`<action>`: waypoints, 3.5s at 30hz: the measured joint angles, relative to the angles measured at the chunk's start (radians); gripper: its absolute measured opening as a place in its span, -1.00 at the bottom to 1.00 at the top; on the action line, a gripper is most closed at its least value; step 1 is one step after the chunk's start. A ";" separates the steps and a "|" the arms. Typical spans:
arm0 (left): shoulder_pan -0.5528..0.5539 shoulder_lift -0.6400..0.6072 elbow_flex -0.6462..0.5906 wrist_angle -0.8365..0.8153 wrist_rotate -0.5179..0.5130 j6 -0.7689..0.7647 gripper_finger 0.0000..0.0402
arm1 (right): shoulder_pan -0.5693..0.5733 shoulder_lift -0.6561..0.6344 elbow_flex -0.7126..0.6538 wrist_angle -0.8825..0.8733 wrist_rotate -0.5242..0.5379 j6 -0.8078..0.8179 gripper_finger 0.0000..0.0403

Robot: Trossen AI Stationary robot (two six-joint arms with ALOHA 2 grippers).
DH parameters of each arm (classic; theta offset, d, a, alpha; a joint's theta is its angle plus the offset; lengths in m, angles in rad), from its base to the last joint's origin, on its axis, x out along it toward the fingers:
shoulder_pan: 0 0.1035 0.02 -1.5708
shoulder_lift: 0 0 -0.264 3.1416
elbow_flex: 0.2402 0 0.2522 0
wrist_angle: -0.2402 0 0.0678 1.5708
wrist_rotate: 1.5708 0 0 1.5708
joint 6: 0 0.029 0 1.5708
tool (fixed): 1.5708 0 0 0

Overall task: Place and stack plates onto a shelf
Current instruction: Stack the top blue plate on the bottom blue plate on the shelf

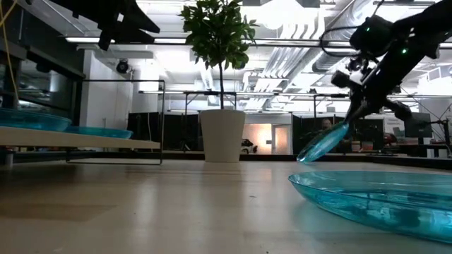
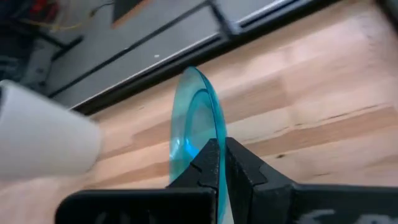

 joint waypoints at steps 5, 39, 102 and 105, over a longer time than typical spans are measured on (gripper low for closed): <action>0.015 0.000 0.000 0.000 -0.002 0.002 -0.27 | 0.077 -0.028 0.000 0.000 -0.028 -0.009 -1.00; 0.052 0.000 0.000 0.016 0.000 -0.001 -0.27 | 0.499 0.019 0.002 0.384 -0.212 0.054 -1.00; 0.052 0.000 0.000 0.023 -0.042 -0.027 -0.27 | 0.557 0.665 -0.048 0.604 -0.016 0.177 0.09; 0.052 0.000 0.000 0.023 -0.042 -0.027 -0.27 | 0.569 0.698 -0.021 0.600 -0.020 0.125 0.09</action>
